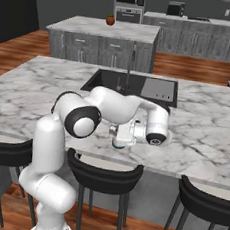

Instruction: Pick up the marshmallow and place it in the cup of hot chocolate on the dining counter.

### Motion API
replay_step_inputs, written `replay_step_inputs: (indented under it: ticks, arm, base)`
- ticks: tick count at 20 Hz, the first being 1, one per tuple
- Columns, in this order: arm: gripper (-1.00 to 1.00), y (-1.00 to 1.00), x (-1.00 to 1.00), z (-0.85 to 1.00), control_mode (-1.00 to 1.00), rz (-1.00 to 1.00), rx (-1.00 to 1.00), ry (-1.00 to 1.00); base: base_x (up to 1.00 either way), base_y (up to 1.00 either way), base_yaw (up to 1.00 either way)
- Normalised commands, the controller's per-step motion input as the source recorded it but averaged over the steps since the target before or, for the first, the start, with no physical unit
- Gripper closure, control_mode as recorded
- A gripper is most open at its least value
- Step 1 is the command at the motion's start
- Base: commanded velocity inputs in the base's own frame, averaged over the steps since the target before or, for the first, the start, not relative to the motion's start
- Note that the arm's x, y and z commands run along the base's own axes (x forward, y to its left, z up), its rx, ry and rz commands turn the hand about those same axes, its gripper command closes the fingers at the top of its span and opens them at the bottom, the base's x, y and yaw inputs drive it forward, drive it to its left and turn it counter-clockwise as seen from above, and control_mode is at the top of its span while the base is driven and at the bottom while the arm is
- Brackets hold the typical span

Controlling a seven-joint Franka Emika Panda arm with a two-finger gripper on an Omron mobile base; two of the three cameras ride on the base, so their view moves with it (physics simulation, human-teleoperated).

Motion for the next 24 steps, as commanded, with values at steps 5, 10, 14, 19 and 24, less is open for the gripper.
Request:
replay_step_inputs:
  ticks: [5, 10, 14, 19, 24]
  arm:
    - [1.0, 0.0, 0.24, 0.11, -1.0, 0.0, 0.0, 0.06]
    - [1.0, -0.03, 0.18, 0.0, -1.0, 0.0, 0.0, 0.01]
    - [1.0, -0.03, 0.1, -0.18, -1.0, 0.0, 0.0, 0.0]
    - [1.0, 0.0, 0.25, -0.17, -1.0, 0.0, 0.0, 0.0]
    - [1.0, -0.1, 0.27, -0.07, -1.0, 0.0, 0.0, 0.02]
  base:
    - [0.0, 0.0, 0.0]
    - [0.0, 0.0, 0.0]
    - [0.0, 0.0, 0.0]
    - [0.0, 0.0, 0.0]
    - [0.0, 0.0, 0.0]
